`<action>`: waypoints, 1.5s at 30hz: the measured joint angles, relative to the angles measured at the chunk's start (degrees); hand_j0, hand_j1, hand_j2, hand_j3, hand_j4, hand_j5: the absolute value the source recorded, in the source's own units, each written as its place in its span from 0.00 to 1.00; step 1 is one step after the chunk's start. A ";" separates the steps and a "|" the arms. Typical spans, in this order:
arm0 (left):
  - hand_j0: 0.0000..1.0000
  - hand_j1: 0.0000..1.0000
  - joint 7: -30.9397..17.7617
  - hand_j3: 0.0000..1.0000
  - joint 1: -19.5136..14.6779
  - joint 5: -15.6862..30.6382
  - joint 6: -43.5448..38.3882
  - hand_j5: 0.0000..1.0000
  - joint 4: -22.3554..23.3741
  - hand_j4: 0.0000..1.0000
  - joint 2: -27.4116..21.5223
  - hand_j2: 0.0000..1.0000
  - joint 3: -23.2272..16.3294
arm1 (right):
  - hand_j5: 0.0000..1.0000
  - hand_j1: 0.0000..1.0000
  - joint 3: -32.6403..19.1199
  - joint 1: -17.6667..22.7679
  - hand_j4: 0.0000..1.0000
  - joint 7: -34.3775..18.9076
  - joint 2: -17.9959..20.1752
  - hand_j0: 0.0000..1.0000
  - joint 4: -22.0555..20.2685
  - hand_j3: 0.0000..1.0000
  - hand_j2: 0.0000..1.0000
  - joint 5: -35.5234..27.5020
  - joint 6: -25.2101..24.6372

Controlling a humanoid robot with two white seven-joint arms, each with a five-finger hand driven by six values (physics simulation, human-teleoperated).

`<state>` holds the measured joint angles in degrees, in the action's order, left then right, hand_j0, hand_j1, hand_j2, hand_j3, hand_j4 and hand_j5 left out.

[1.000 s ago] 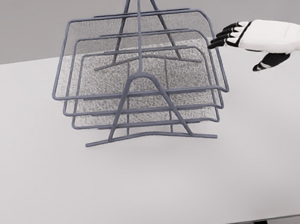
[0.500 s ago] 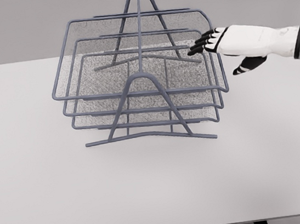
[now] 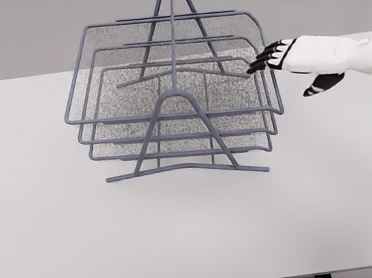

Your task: Pull out the upper folder box with right arm

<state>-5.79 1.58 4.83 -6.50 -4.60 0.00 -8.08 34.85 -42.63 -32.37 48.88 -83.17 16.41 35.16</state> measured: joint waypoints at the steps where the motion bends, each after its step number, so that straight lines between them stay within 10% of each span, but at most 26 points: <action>1: 1.00 1.00 0.00 1.00 0.00 0.00 0.00 1.00 0.00 1.00 0.00 1.00 0.00 | 1.00 1.00 0.14 0.09 1.00 0.01 0.18 1.00 -0.02 1.00 1.00 -0.04 -0.02; 29: 1.00 1.00 0.00 1.00 0.00 0.00 0.00 1.00 0.01 1.00 0.00 1.00 0.00 | 1.00 1.00 -3.89 2.11 1.00 0.15 11.97 1.00 -5.51 1.00 1.00 -7.06 0.00; 45: 1.00 1.00 0.00 1.00 0.00 0.01 0.00 1.00 0.00 1.00 0.00 1.00 0.00 | 1.00 1.00 -6.65 5.36 1.00 0.14 9.44 1.00 -5.66 1.00 1.00 -14.44 0.03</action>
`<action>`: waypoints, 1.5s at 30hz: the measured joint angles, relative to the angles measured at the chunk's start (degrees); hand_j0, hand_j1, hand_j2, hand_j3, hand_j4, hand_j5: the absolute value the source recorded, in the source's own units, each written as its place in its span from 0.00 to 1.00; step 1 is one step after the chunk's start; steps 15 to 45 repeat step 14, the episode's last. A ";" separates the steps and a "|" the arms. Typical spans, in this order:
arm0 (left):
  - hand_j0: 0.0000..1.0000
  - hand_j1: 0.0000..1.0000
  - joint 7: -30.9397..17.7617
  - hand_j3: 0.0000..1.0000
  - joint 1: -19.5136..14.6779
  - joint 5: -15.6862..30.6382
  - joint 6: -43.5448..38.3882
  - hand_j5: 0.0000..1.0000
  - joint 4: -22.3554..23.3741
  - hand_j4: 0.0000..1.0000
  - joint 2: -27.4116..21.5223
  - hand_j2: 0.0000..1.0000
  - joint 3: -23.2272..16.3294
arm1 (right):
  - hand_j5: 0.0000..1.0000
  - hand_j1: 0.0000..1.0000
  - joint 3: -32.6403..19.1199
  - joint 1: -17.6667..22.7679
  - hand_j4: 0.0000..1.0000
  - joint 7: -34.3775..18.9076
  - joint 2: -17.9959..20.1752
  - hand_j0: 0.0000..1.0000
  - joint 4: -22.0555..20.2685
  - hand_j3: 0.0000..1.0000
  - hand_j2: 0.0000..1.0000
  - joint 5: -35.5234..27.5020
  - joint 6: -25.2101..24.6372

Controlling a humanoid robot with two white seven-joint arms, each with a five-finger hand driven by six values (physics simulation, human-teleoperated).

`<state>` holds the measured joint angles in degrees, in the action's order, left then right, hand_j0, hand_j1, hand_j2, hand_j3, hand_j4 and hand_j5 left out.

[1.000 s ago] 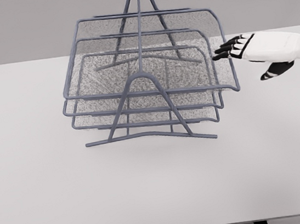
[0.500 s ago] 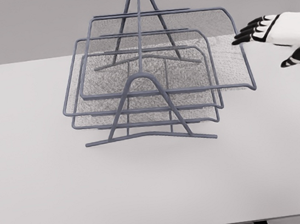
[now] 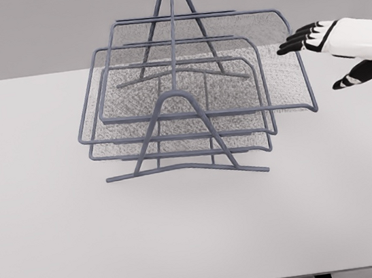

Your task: Pull out the upper folder box with right arm

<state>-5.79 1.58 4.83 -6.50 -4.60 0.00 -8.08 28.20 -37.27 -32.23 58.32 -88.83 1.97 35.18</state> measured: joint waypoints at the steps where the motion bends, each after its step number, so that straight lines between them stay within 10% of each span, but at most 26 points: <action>1: 1.00 1.00 0.00 1.00 0.00 0.00 0.00 1.00 0.00 1.00 0.00 1.00 0.00 | 1.00 1.00 -0.04 1.23 1.00 0.01 0.06 1.00 -0.03 1.00 1.00 -1.20 0.01; 45: 1.00 1.00 0.00 1.00 0.00 -0.02 0.00 1.00 0.00 1.00 0.00 1.00 0.00 | 1.00 1.00 -0.19 3.08 1.00 0.04 0.60 1.00 0.22 1.00 1.00 -7.27 -0.02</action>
